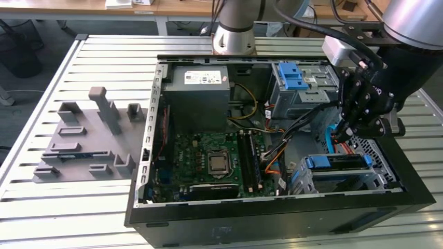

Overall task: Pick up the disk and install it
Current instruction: 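Insert the second disk wire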

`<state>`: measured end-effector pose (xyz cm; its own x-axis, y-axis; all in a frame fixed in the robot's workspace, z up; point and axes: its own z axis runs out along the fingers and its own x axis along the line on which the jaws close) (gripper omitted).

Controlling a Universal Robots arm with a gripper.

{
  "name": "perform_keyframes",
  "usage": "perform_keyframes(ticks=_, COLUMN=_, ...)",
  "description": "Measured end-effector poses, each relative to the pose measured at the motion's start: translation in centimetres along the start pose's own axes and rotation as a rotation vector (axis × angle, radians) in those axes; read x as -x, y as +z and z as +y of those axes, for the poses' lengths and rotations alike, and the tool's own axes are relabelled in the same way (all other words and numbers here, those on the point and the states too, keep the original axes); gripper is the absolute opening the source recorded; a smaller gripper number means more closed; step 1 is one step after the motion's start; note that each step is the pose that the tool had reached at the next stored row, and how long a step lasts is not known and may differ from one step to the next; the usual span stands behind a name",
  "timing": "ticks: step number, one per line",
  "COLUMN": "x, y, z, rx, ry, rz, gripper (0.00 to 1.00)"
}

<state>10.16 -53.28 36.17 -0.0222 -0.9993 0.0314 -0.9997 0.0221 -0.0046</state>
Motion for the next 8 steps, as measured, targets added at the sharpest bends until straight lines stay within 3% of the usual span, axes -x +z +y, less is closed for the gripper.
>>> perform_keyframes(ticks=8, x=0.0, y=0.12, z=0.0, rx=-0.0001, ry=0.0, rz=0.0, gripper=0.25)
